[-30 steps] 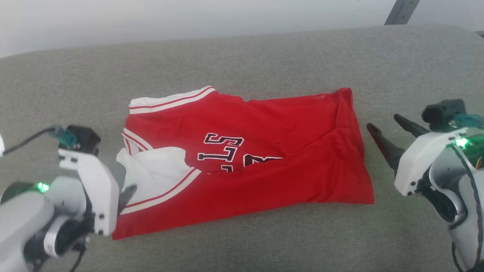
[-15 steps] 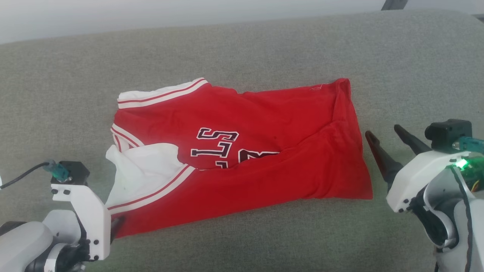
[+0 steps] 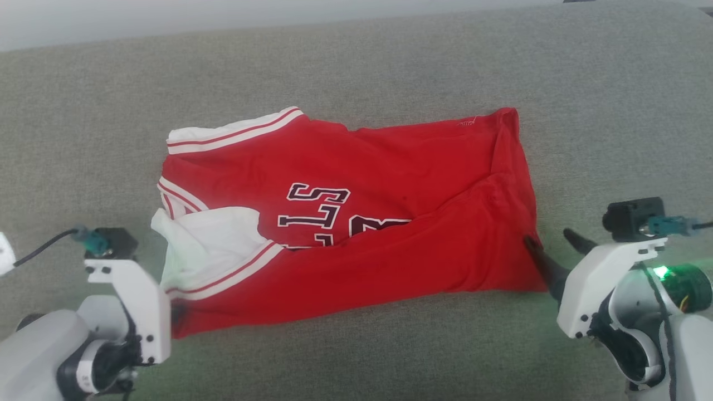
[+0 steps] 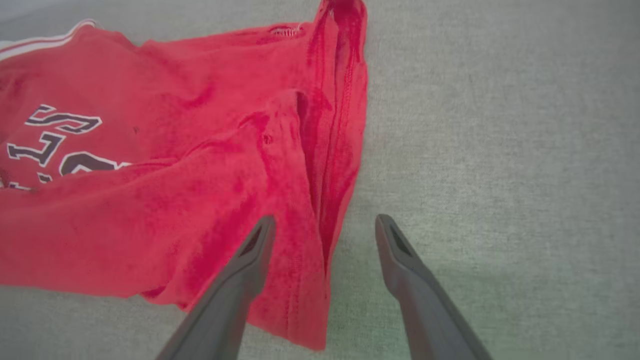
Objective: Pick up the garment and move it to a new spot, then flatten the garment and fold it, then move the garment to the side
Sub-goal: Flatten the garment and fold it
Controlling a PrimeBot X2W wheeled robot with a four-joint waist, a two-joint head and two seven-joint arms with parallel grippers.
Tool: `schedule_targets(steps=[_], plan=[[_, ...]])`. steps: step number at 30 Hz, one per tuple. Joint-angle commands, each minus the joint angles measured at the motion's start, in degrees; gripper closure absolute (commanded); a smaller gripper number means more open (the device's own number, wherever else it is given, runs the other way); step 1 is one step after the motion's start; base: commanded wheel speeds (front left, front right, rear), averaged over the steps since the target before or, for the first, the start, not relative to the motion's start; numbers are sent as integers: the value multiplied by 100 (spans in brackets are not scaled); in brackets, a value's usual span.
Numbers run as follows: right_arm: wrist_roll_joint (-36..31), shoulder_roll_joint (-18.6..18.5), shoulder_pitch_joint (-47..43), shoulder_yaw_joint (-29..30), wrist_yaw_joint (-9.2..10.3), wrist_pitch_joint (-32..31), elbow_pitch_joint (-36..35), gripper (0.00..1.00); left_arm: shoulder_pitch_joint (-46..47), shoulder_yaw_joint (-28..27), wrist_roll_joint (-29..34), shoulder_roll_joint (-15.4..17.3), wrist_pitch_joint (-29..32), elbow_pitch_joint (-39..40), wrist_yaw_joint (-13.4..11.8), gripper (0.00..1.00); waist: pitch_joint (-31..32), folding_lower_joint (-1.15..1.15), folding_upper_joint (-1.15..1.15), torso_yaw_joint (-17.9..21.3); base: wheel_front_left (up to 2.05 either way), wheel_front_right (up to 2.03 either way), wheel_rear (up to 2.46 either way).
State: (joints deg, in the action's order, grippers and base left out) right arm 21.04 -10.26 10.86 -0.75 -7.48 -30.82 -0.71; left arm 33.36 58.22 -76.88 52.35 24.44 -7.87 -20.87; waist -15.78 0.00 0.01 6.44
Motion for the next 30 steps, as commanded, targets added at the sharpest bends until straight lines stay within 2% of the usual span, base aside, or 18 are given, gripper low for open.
schedule_targets(steps=[1,9,17,18,19,20,25,30], plan=[[-46,64,-34,14,-3,-180,-13,0,-80,179,90,-298,18,-159,66,100,-9,0,-1,-19,0,0,0],[-207,279,132,143,-3,-1204,90,0,115,260,207,-562,7,-255,270,100,-104,0,-1,-199,0,0,0],[-550,416,426,203,-3,-1924,723,0,278,323,329,-796,25,-274,395,100,-191,0,-1,-413,0,0,0],[-546,412,445,164,-3,-2013,819,29,284,325,338,-811,22,-289,399,100,-192,0,-1,-430,0,0,0],[-534,415,474,165,-3,-2045,883,90,296,322,342,-832,7,-298,412,100,-194,0,-1,-453,0,0,0],[-551,408,505,172,-3,-2064,934,100,299,314,338,-847,-8,-314,413,100,-192,0,-1,-468,0,0,0],[-501,346,517,227,-2,-2178,1070,100,215,349,329,-821,-12,-370,467,100,-96,0,-1,-539,0,0,0],[-318,152,450,110,-2,-2340,896,100,73,380,211,-613,182,-171,372,100,80,0,-1,-556,0,0,0]])
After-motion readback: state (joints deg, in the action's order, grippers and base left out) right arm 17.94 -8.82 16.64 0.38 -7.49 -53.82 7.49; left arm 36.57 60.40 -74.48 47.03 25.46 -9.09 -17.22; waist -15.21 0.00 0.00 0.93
